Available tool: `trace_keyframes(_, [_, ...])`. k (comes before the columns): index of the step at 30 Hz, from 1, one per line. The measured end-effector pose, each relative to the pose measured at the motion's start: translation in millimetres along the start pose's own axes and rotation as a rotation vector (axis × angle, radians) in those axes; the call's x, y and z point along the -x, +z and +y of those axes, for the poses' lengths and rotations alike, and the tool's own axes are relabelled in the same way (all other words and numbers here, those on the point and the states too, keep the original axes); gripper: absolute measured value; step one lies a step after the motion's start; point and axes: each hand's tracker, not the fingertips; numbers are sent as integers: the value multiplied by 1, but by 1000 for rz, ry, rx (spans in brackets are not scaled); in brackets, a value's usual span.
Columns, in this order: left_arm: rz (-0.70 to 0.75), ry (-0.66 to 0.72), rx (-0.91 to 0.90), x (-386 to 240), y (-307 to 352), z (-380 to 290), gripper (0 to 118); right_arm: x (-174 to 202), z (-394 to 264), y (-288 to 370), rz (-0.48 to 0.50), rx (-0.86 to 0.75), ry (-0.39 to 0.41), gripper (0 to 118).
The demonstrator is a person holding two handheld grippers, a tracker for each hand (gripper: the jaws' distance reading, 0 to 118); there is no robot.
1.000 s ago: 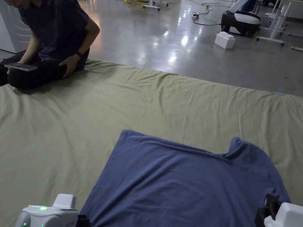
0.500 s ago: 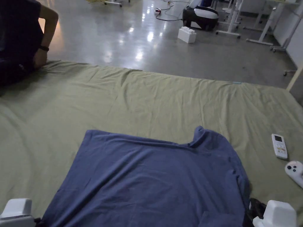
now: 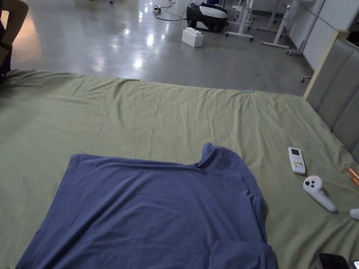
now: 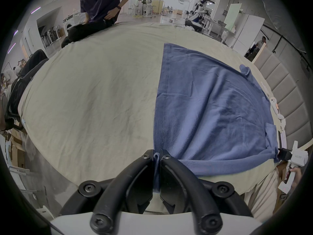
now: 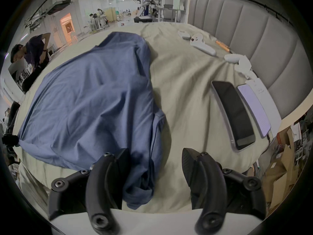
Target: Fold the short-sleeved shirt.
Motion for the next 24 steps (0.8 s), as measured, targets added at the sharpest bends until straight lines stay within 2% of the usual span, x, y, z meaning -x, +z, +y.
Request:
trace_keyframes(2, [1, -3, 5, 0, -1, 0, 6, 4, 1, -9, 1, 8, 4, 66])
trace_keyframes(4, [1, -5, 6, 0, -2, 0, 6, 6, 5, -12, 0, 19, 5, 57])
trace_keyframes(7, [1, 2, 7, 1, -4, -1, 6, 9, 7, -7, 25, 6, 41, 19])
trace_keyframes(8, [2, 4, 7, 0, -5, -1, 6, 11, 8, -6, -1, -3, 56, 11])
trace_keyframes(9, [2, 5, 8, 0, -6, -2, 6, 13, 8, -5, -41, 1, 112, 7])
trace_keyframes(10, [2, 6, 8, -4, -2, -3, 6, 14, 8, -4, -34, -2, 139, 7])
trace_keyframes(12, [1, 8, 4, -4, -1, -5, 6, 13, 8, 1, -31, -4, 120, 6])
trace_keyframes(18, [-17, 16, -30, -5, 10, -6, 6, 23, 9, 19, -74, -43, 204, 5])
trace_keyframes(24, [-25, 12, -79, -8, 20, -6, 6, 29, 10, 40, -112, -93, 190, 5])
